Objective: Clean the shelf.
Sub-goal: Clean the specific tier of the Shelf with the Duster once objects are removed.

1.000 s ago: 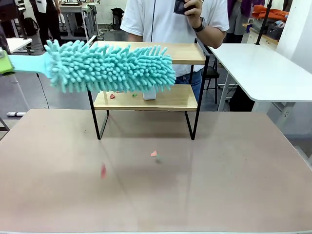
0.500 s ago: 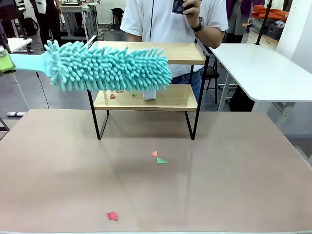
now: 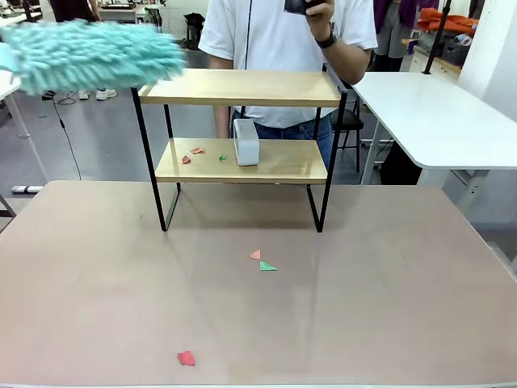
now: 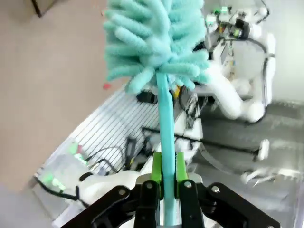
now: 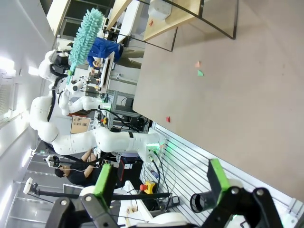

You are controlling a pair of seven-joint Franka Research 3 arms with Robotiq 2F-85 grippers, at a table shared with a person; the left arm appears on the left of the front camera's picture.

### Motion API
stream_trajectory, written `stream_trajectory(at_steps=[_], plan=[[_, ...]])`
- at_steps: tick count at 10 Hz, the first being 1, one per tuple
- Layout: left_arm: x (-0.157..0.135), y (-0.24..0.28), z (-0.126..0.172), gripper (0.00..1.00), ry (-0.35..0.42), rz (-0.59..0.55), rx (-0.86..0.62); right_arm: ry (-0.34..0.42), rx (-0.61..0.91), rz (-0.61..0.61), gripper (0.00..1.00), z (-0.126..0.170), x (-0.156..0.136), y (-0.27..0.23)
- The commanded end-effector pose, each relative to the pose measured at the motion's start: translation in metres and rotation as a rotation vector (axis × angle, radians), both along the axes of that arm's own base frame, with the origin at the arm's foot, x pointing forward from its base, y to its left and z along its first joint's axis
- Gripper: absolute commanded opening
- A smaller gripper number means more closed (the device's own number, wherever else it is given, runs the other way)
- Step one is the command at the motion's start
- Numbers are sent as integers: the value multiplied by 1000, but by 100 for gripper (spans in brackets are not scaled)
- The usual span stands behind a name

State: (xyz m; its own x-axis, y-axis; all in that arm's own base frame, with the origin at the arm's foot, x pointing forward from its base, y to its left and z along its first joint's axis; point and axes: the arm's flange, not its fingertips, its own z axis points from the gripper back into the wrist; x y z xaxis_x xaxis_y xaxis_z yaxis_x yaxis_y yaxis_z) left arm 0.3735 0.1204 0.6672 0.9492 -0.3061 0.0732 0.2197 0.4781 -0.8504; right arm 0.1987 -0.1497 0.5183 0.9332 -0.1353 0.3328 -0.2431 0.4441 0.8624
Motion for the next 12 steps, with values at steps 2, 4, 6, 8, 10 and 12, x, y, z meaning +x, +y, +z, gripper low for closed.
stream_trajectory(at_steps=[2,4,6,8,10,12], plan=[[23,48,-43,0,111,578,-88,-32,13,6,100,1,1,1],[39,36,-95,0,177,544,-110,-32,13,6,100,1,1,1],[60,21,-140,0,176,580,-8,-32,13,6,100,1,1,1],[61,38,-132,0,201,561,-26,-32,13,6,100,1,1,1],[61,38,-132,0,201,561,-26,-32,13,6,100,1,1,1],[61,38,-132,0,201,561,-26,-32,13,6,100,1,1,1]])
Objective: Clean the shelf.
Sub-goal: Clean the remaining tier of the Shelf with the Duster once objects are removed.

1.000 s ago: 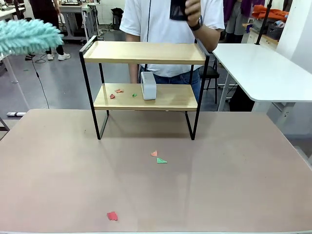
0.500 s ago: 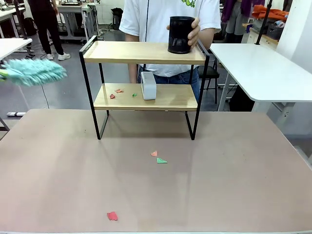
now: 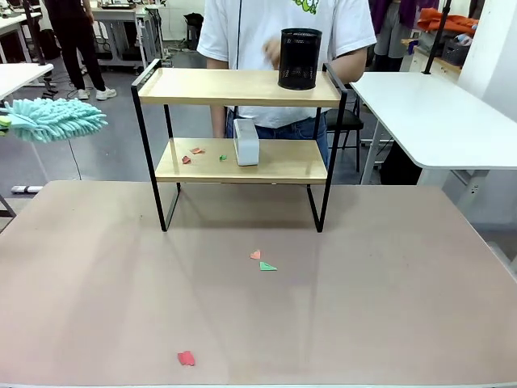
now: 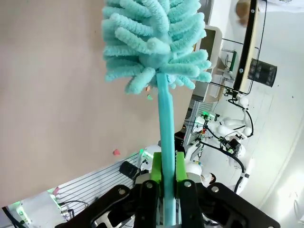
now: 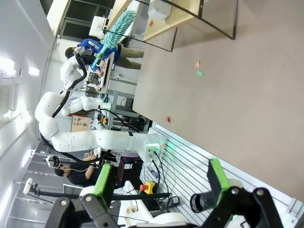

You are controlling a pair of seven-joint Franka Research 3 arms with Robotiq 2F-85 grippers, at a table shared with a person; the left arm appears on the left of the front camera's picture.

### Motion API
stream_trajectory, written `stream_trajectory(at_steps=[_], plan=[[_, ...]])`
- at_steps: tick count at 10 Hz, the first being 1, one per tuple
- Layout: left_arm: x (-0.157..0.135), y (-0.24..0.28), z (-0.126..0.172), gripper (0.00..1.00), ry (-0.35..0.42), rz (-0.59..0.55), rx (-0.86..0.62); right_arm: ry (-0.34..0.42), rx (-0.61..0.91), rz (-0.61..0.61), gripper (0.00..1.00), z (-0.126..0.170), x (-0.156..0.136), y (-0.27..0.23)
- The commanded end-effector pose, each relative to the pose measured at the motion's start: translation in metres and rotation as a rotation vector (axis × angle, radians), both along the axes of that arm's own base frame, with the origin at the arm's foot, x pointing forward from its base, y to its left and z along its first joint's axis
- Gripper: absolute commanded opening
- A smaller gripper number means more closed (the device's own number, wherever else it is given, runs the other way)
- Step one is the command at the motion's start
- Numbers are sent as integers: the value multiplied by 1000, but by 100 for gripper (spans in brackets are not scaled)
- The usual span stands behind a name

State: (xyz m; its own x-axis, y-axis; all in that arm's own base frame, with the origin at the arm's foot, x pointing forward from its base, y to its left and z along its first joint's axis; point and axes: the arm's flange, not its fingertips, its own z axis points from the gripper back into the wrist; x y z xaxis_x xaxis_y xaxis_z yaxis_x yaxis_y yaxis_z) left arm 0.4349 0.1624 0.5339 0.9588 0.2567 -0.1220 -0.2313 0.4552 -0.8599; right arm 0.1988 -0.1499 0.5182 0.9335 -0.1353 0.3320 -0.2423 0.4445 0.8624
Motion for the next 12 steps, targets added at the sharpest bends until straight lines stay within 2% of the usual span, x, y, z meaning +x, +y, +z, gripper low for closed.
stream_trajectory(at_steps=[1,12], plan=[[0,-4,1,0,1,-11,-5,-33,14,6,100,1,1,1],[0,-4,1,0,1,-11,-5,-33,14,6,100,1,1,1]])
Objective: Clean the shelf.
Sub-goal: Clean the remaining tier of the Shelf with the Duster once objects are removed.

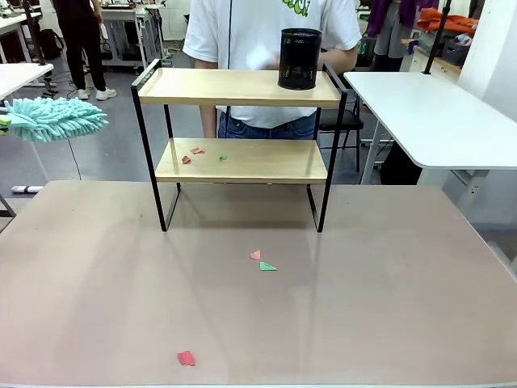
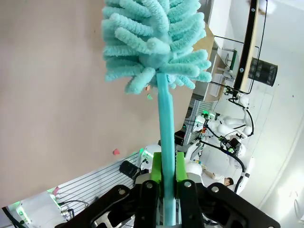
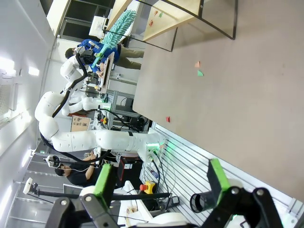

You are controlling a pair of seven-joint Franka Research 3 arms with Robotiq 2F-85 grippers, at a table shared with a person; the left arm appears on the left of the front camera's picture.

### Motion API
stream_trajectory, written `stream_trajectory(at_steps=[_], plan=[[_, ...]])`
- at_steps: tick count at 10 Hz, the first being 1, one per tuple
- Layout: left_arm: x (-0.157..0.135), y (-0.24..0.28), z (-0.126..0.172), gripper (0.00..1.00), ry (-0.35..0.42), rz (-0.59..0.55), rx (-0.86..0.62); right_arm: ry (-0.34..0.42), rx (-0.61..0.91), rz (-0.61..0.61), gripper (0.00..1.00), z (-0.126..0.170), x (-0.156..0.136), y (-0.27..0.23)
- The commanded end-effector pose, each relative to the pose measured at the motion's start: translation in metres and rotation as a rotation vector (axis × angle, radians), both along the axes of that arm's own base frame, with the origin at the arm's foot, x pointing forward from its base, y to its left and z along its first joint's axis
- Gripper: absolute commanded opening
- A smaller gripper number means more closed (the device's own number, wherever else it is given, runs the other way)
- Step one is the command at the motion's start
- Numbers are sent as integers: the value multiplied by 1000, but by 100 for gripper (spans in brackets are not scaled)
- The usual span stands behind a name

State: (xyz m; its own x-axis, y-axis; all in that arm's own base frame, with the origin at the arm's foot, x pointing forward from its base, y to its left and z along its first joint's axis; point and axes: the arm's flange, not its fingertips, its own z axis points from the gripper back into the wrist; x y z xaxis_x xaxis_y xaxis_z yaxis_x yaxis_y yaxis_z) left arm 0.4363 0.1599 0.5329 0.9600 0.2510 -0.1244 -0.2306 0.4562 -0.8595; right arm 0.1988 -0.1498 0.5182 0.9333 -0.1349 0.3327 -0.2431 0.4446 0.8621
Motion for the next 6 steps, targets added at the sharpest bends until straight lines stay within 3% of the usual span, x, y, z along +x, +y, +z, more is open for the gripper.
stream_trajectory(at_steps=[1,3,4,5,6], plan=[[-1,-2,2,0,-2,-5,-5,-33,14,5,100,1,1,1],[-1,-2,2,0,-2,-5,-5,-33,14,5,100,1,1,1],[0,0,0,12,0,0,0,-33,14,5,100,1,1,1],[-14,4,14,12,-77,-4,-39,-33,14,5,100,1,1,1],[-48,3,35,12,-192,-31,-56,-33,14,5,100,1,1,1]])
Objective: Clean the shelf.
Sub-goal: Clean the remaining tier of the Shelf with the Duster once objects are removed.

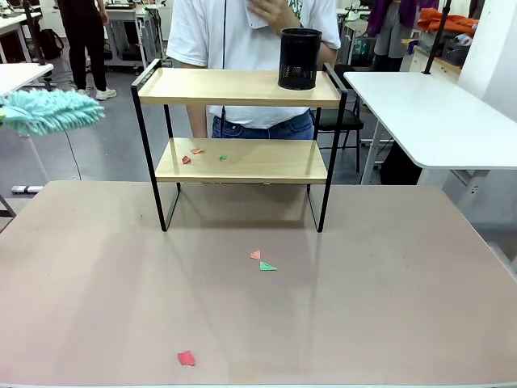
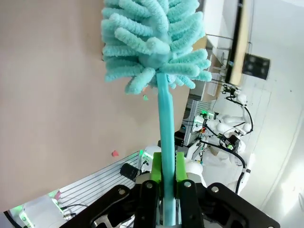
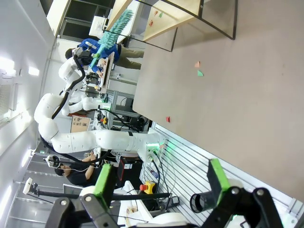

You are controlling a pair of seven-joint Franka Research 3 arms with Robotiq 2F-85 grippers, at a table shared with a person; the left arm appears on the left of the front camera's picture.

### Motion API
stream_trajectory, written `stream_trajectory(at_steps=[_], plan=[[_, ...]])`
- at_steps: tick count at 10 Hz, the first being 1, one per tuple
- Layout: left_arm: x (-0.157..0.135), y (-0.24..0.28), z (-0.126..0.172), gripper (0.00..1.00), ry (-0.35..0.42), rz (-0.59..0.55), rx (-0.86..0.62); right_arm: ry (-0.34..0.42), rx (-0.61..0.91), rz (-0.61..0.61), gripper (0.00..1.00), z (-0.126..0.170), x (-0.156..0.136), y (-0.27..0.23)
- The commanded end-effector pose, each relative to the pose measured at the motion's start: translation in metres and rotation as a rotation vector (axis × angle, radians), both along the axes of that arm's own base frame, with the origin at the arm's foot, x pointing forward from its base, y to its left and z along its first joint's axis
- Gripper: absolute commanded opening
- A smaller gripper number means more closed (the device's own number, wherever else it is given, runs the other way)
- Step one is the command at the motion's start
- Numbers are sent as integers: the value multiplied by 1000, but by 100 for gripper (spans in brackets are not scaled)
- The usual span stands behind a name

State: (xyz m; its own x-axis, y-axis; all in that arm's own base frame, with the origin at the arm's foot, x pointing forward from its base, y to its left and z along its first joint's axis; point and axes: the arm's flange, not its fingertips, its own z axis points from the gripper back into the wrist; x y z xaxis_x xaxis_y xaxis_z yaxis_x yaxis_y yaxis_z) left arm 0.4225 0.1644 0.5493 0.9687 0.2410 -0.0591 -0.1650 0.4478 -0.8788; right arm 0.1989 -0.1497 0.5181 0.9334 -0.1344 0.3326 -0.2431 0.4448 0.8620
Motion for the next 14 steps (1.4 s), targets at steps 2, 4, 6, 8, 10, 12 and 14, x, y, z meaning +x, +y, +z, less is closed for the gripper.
stream_trajectory(at_steps=[2,4,6,8,10,12,14], plan=[[-117,4,47,12,-313,-100,-48,-33,14,5,100,1,1,1],[-191,10,62,12,-444,-171,-33,-33,14,5,100,1,1,1],[-248,2,62,0,-531,-365,9,-33,14,5,100,1,1,1],[-273,-24,54,0,-573,-497,79,-33,14,5,100,1,1,1],[-272,-67,36,0,-491,-683,168,-33,14,5,100,1,1,1],[-267,-97,18,0,-416,-802,218,-33,14,5,100,1,1,1],[-255,-127,1,0,-351,-788,260,-33,14,5,100,1,1,1]])
